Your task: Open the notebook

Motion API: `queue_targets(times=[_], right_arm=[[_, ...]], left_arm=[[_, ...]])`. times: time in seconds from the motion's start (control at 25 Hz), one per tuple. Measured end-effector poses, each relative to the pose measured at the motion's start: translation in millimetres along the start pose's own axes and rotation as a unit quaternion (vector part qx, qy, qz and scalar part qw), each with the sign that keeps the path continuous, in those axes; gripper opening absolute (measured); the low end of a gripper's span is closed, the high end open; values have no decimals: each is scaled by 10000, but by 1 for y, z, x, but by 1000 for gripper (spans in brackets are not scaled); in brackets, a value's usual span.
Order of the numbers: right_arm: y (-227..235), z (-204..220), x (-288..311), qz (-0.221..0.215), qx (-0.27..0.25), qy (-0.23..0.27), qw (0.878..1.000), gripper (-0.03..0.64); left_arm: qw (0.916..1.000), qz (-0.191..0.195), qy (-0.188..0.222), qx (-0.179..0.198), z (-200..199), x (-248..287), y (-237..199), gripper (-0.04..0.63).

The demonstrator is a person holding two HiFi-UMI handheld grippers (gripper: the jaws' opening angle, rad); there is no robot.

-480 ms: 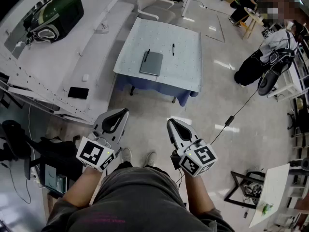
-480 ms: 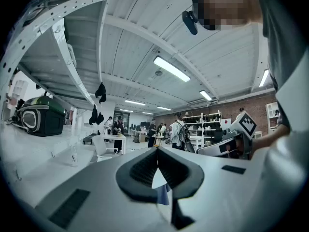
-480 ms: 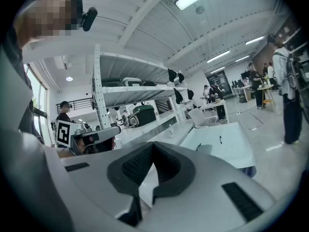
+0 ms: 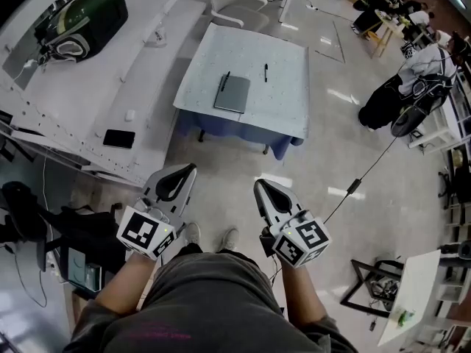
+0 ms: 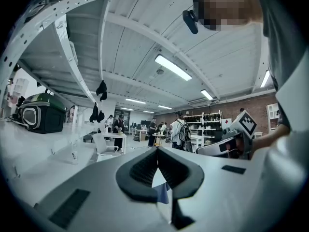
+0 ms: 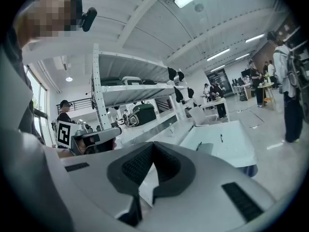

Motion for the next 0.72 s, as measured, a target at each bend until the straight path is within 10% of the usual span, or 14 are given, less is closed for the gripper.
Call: queue_targets(times=[0.72], right_arm=[[10,-3,4,-27,53,50,10000,5]], left_arm=[[10000,54,-51,-13,4,12,1,3]])
Point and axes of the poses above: the fingertips, and each gripper's own axes: x forward along the fingers, y to its right, z out of its underside, the point moved 2 cm from there along -x, backward along the fingers, and after that the axes turned 3 degrees about -x, right-handed, at the moved point
